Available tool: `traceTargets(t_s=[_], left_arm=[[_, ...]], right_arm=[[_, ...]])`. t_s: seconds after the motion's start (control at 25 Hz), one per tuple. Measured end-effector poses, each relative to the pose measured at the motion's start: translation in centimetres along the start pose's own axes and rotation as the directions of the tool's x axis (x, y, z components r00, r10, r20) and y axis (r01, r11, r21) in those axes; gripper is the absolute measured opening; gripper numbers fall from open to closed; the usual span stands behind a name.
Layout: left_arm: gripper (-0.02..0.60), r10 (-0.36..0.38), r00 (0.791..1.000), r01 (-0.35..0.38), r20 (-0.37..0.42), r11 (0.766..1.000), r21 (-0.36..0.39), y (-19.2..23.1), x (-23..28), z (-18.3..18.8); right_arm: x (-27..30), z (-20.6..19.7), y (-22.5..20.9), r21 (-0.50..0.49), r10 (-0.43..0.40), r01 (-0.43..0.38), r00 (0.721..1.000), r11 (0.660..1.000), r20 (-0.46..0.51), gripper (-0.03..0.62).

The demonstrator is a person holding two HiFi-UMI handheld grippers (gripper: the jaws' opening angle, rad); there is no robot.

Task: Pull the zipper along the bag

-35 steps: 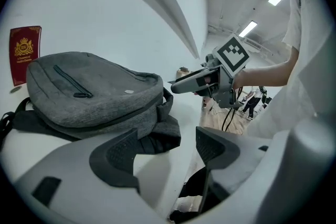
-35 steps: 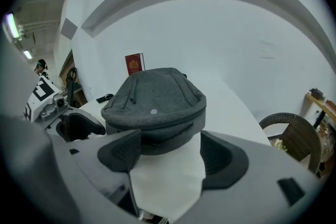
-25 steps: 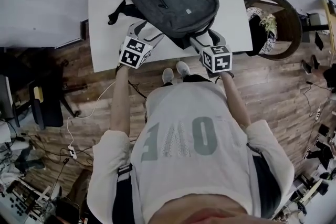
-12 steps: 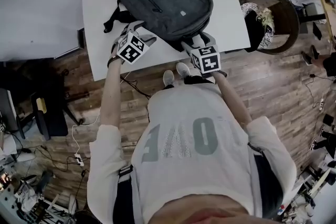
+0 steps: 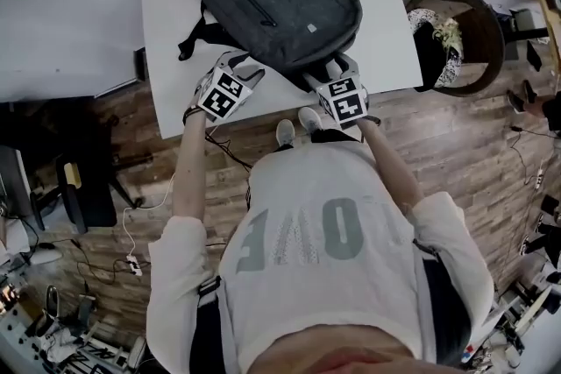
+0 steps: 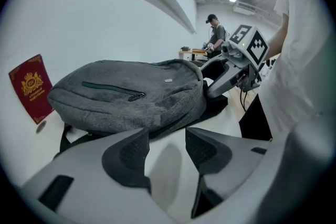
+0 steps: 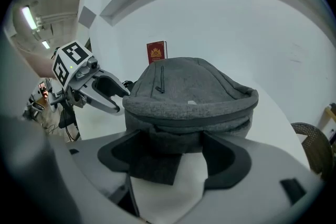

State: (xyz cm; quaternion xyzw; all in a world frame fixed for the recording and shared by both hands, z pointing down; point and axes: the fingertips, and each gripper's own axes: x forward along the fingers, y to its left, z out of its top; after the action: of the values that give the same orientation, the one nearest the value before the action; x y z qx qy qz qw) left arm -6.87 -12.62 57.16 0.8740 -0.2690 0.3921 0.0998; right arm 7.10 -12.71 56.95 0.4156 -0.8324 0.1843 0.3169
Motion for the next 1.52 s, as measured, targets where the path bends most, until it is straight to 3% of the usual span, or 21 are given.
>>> traceTargets(t_s=[0.04, 0.08, 0.12, 0.2, 0.28, 0.36, 0.44, 0.48, 0.6, 0.68, 0.76, 0.84, 0.92, 1.0, 1.08, 1.2, 1.36, 1.52], left_arm=[[0.235, -0.026, 1.000, 0.026, -0.012, 0.999, -0.021, -0.6, 0.1, -0.4], [0.183, -0.058, 0.998, 0.058, -0.039, 0.998, -0.017, -1.7, 0.3, -1.1], [0.046, -0.072, 0.996, 0.073, -0.059, 0.997, 0.016, -2.9, 0.5, -1.7], [0.038, -0.016, 0.999, 0.018, -0.033, 0.997, 0.081, -4.5, 0.5, -2.3], [0.041, 0.048, 0.999, -0.049, 0.015, 0.998, 0.044, -4.6, 0.1, -2.5], [0.113, 0.073, 0.997, -0.072, 0.029, 0.997, -0.007, -3.8, -0.1, -2.6], [0.243, 0.086, 0.996, -0.084, 0.032, 0.995, -0.046, -2.6, -0.2, -2.7], [0.274, 0.100, 0.994, -0.098, 0.040, 0.993, -0.059, -1.7, -0.4, -2.4], [0.281, 0.172, 0.980, -0.167, 0.103, 0.984, -0.054, 1.8, -1.6, 0.1], [0.281, 0.177, 0.976, -0.180, 0.127, 0.983, 0.019, 3.4, -1.7, 2.3], [0.287, 0.114, 0.991, -0.123, 0.075, 0.983, 0.135, 3.7, -0.8, 3.0], [0.287, 0.036, 0.998, -0.024, -0.042, 0.968, 0.252, 3.4, 0.4, 2.1], [0.287, 0.011, 0.986, 0.055, -0.163, 0.917, 0.395, 3.3, 0.9, 0.9], [0.287, 0.018, 0.973, 0.099, -0.228, 0.864, 0.493, 3.2, 0.9, 0.3], [0.287, 0.027, 0.970, 0.102, -0.240, 0.855, 0.509, 3.4, 1.2, 0.2], [0.284, 0.035, 0.965, 0.092, -0.261, 0.884, 0.459, 3.6, 1.5, 0.3], [0.268, 0.018, 0.942, 0.151, -0.334, 0.869, 0.472, 2.3, 1.2, -0.2], [0.239, 0.008, 0.947, 0.153, -0.321, 0.868, 0.472, 0.9, 1.2, -0.2]], right_arm=[[0.2, 0.1, 0.0, -0.006, 0.006, -0.006, 1.000, 1.000, 0.000, 0.373], [0.3, 0.2, -0.1, -0.008, 0.014, -0.014, 1.000, 1.000, -0.001, 0.373], [0.5, 0.2, -0.2, -0.007, 0.024, -0.024, 1.000, 1.000, -0.001, 0.373], [0.8, 0.3, -0.5, -0.010, 0.040, -0.040, 0.999, 0.999, -0.005, 0.373], [1.1, 0.7, -0.9, -0.020, 0.049, -0.050, 0.999, 0.999, -0.010, 0.373], [1.3, 1.1, -1.2, -0.027, 0.054, -0.054, 0.999, 0.998, -0.011, 0.373], [1.3, 1.1, -1.3, -0.029, 0.056, -0.056, 0.998, 0.998, -0.011, 0.373], [1.3, 1.0, -1.3, -0.031, 0.057, -0.057, 0.998, 0.998, -0.010, 0.373], [1.4, 1.1, -1.5, -0.033, 0.058, -0.059, 0.998, 0.998, -0.006, 0.373], [1.4, 1.2, -1.5, -0.033, 0.059, -0.059, 0.998, 0.998, -0.001, 0.373], [1.4, 1.1, -1.4, -0.033, 0.060, -0.060, 0.998, 0.998, 0.003, 0.373], [1.4, 0.9, -1.2, -0.036, 0.062, -0.062, 0.998, 0.997, 0.003, 0.373], [1.3, 0.9, -1.1, -0.047, 0.067, -0.067, 0.998, 0.997, 0.000, 0.373], [1.2, 0.9, -1.1, -0.059, 0.073, -0.073, 0.997, 0.996, -0.003, 0.373], [1.1, 0.8, -1.1, -0.062, 0.076, -0.076, 0.997, 0.995, -0.003, 0.373], [1.1, 1.1, -1.2, -0.062, 0.076, -0.076, 0.997, 0.995, 0.003, 0.373], [1.2, 0.9, -1.8, -0.072, 0.072, -0.071, 0.997, 0.995, 0.001, 0.373], [0.9, 0.7, -2.6, -0.110, 0.095, -0.098, 0.995, 0.989, -0.034, 0.373]])
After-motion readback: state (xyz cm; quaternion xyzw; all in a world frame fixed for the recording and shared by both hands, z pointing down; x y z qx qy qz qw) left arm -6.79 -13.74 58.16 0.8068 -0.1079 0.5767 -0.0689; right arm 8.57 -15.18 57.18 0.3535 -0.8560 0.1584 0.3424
